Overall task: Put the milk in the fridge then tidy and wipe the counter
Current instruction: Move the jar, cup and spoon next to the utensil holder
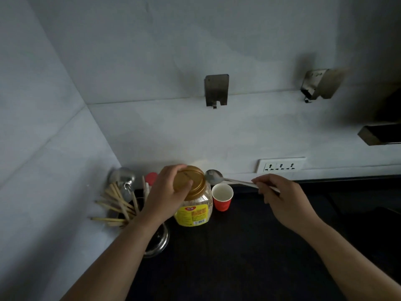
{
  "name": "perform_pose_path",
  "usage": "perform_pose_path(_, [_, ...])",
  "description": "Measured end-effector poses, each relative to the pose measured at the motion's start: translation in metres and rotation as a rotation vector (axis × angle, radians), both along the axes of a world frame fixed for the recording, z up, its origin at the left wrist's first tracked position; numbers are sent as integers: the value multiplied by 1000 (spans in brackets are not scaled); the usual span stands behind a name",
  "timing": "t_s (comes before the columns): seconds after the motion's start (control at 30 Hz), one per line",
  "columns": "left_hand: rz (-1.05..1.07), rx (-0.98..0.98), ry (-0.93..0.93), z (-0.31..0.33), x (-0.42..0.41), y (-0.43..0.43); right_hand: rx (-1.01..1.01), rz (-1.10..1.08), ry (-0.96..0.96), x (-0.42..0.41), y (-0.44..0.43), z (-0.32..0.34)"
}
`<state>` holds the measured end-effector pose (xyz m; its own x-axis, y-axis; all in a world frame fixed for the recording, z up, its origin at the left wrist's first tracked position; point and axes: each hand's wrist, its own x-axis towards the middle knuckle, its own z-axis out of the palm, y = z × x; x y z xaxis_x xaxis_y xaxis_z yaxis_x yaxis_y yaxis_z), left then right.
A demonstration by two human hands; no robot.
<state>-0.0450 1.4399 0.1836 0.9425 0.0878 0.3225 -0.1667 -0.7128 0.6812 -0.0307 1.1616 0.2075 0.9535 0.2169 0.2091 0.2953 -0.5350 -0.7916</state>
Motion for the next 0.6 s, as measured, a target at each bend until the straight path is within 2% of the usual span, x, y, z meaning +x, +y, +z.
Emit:
perform_pose_path(0.13, [36,-45,72,2,-13,6,52,124,1,-16,16,13])
perform_pose_path(0.27, [0,-225,172,9,-29,17,108,233,19,-20,39,17])
perform_pose_path(0.37, [102,-191,103,18,-43,30,91,276,6,-11,60,10])
perform_pose_path(0.5, [291,-101,17,38,-62,56,-67,318,86,11,90,-10])
perform_pose_path(0.6, [361,-74,-69,59,-77,77,-145,344,48,25,113,-14])
